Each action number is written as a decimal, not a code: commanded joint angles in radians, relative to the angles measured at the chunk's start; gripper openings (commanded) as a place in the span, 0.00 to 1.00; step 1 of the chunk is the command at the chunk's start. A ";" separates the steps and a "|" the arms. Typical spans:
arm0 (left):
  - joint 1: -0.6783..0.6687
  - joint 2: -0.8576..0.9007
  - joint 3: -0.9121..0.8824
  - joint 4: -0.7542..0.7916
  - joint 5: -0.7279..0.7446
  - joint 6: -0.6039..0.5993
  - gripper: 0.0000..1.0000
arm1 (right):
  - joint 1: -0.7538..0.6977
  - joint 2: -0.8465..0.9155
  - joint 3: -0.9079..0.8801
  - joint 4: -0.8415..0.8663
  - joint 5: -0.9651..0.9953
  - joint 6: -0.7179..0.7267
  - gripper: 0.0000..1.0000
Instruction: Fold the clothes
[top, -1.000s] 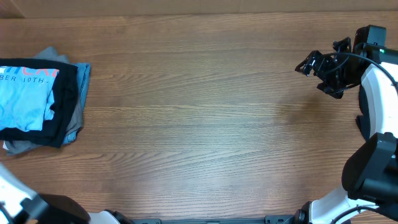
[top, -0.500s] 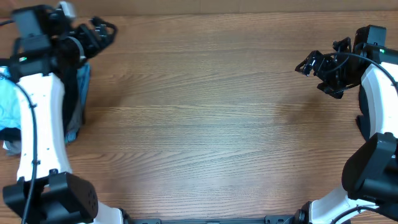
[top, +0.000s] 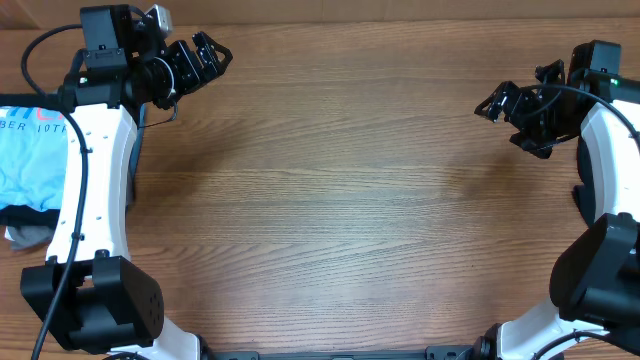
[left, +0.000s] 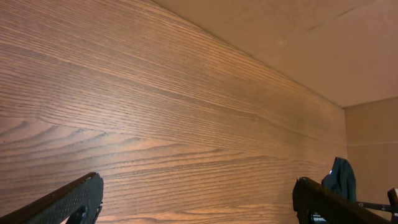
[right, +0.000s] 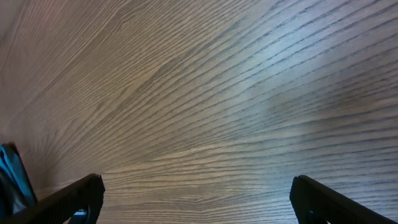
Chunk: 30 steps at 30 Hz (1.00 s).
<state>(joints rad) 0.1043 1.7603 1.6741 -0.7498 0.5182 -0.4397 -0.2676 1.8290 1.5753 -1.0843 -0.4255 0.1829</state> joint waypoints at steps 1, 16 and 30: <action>0.000 0.003 -0.003 -0.002 -0.005 -0.003 1.00 | -0.001 0.002 -0.005 0.006 0.007 -0.003 1.00; 0.001 0.003 -0.003 -0.002 -0.005 -0.002 1.00 | 0.028 -0.001 -0.005 0.005 0.006 -0.003 1.00; 0.001 0.003 -0.003 -0.002 -0.005 -0.002 1.00 | 0.214 -0.403 -0.005 0.005 0.006 -0.003 1.00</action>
<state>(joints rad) 0.1043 1.7603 1.6741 -0.7502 0.5182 -0.4397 -0.1059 1.6482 1.5604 -1.0828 -0.4149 0.1825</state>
